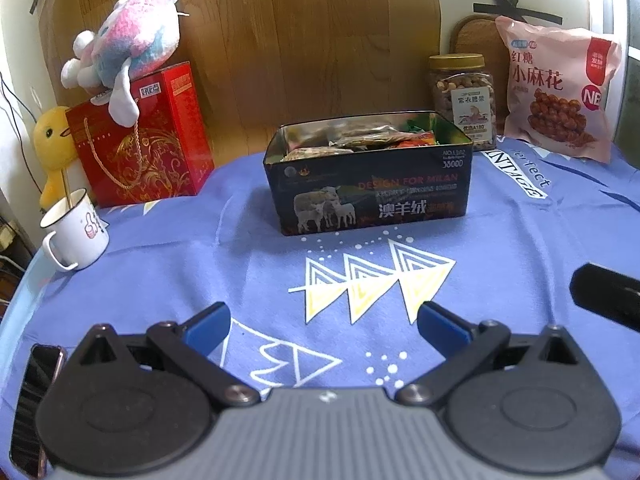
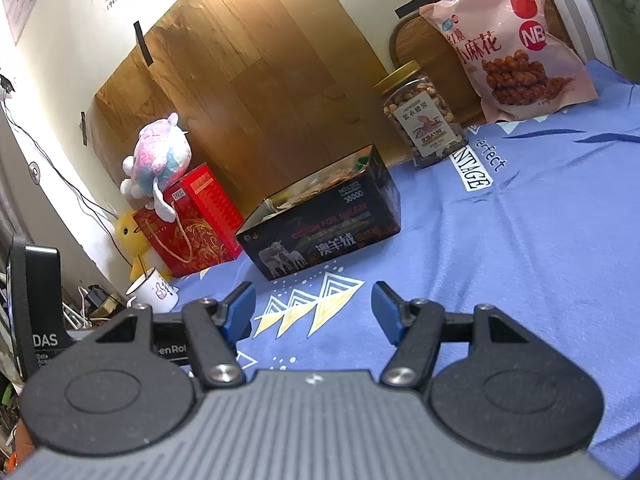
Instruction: Organize snacks
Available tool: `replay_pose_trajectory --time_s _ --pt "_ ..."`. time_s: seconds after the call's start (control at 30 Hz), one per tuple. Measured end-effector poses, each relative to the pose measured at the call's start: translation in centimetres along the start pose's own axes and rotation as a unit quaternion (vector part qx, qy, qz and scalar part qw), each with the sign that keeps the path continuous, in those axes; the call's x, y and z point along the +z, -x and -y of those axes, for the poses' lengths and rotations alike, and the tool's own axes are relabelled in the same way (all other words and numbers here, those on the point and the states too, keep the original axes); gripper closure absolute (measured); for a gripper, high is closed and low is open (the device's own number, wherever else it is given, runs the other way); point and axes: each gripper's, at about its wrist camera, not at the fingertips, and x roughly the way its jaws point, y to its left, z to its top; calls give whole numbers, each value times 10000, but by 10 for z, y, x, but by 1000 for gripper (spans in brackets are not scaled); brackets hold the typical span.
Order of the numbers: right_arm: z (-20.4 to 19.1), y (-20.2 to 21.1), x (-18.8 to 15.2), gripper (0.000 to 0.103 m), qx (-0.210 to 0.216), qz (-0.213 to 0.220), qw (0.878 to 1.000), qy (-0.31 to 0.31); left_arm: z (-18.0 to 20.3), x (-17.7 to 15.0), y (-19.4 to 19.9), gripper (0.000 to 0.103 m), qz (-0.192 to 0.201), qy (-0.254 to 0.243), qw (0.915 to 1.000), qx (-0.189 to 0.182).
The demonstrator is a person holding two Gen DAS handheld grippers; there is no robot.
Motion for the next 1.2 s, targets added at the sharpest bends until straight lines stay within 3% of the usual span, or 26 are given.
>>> replay_pose_trajectory --time_s 1.2 --pt "-5 -5 -1 36 115 -88 9999 65 -3 -4 -10 0 -159 19 9998 131"
